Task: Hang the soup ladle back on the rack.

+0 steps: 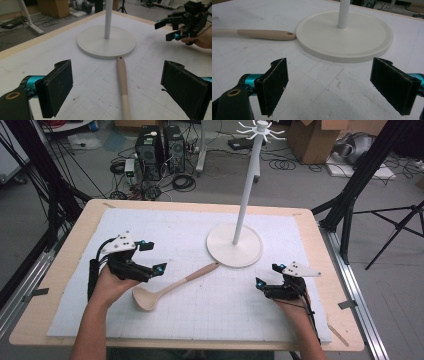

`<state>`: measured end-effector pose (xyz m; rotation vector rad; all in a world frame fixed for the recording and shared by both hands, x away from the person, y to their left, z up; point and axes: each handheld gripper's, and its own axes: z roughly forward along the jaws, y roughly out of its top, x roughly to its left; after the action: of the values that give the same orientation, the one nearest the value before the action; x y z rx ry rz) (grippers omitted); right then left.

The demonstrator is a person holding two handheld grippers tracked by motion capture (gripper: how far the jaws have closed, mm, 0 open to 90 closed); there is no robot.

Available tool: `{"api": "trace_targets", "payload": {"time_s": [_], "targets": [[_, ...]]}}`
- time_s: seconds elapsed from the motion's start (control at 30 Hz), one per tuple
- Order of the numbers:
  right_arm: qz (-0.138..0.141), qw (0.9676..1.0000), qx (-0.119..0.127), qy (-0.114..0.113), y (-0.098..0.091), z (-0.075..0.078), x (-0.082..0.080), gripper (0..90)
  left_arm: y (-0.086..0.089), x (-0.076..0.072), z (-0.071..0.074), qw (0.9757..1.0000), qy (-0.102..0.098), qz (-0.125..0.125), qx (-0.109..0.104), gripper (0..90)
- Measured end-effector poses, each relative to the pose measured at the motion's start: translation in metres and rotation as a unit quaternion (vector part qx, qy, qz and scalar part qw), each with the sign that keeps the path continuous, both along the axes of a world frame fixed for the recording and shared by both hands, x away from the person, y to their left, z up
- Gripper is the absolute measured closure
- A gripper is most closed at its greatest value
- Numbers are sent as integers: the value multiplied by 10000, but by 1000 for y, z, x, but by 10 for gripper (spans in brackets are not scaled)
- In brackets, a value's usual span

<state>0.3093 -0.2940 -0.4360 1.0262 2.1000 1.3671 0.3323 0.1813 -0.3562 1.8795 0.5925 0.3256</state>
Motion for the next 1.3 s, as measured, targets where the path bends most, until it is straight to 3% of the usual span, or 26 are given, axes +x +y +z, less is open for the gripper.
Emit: {"api": "trace_targets", "payload": {"time_s": [0.1, 0.2, 0.23, 0.3, 0.33, 0.43, 0.47, 0.5, 0.53, 0.57, 0.6, 0.63, 0.87, 0.9, 1.0, 1.03, 1.07, 1.17, 1.23, 1.3], "targets": [[3, 10000, -6, -6, 0, 0, 0, 139, -9, 3, -2, 9999, 97, -85, 96, 111], [3, 10000, -1, -21, -1, 0, 1, 139, -27, 11, -10, 9974, 336, -198, 602, 115], [-4, 10000, 3, -21, -1, 0, 1, 139, -27, 11, -10, 9974, 336, -198, 602, 116], [4, 10000, 5, -27, -1, 0, 1, 139, -36, 15, -15, 9953, 452, -255, 814, 117], [7, 10000, 7, -21, -1, 0, 1, 139, -44, 19, -19, 9929, 533, -331, 1012, 119], [2, 10000, -16, -32, 0, -1, 1, 139, -51, 22, -23, 9906, 642, -377, 1150, 135], [7, 10000, -18, -33, 0, -1, 1, 139, -57, 25, -27, 9874, 770, -445, 1310, 145], [7, 10000, -12, -24, 0, -1, 1, 139, -57, 25, -27, 9874, 770, -445, 1310, 149], [11, 10000, -11, -22, 0, -1, 1, 139, -60, 27, -30, 9856, 816, -478, 1403, 152], [13, 10000, -5, -27, -1, -1, 1, 139, -63, 29, -32, 9830, 871, -479, 1543, 155], [11, 10000, 6, -21, -1, -1, 1, 139, -68, 31, -36, 9782, 933, -511, 1784, 157], [11, 10000, 6, -21, -1, -1, 1, 139, -68, 31, -36, 9782, 933, -511, 1784, 159], [-9, 10000, 33, -19, -1, 0, 1, 139, -81, 36, -48, 9654, 1229, -692, 2192, 187], [-7, 10000, 31, -21, -1, 0, 1, 139, -81, 38, -50, 9622, 1258, -729, 2305, 192], [6, 10000, 27, -26, -1, 0, 2, 139, -82, 39, -53, 9606, 1287, -747, 2348, 222], [5, 10000, 16, -25, -1, 0, 2, 139, -83, 41, -56, 9574, 1368, -762, 2426, 231], [0, 10000, 20, -3, -1, 0, 1, 139, -83, 41, -56, 9574, 1368, -762, 2426, 236], [6, 10000, 15, -29, -2, 0, 2, 140, -86, 42, -63, 9495, 1472, -832, 2645, 266], [-2, 10000, 33, -20, -2, 0, 2, 139, -87, 42, -63, 9485, 1481, -834, 2672, 277], [-1, 10000, 34, -20, -2, 0, 2, 140, -88, 42, -65, 9461, 1528, -856, 2723, 289]]}}
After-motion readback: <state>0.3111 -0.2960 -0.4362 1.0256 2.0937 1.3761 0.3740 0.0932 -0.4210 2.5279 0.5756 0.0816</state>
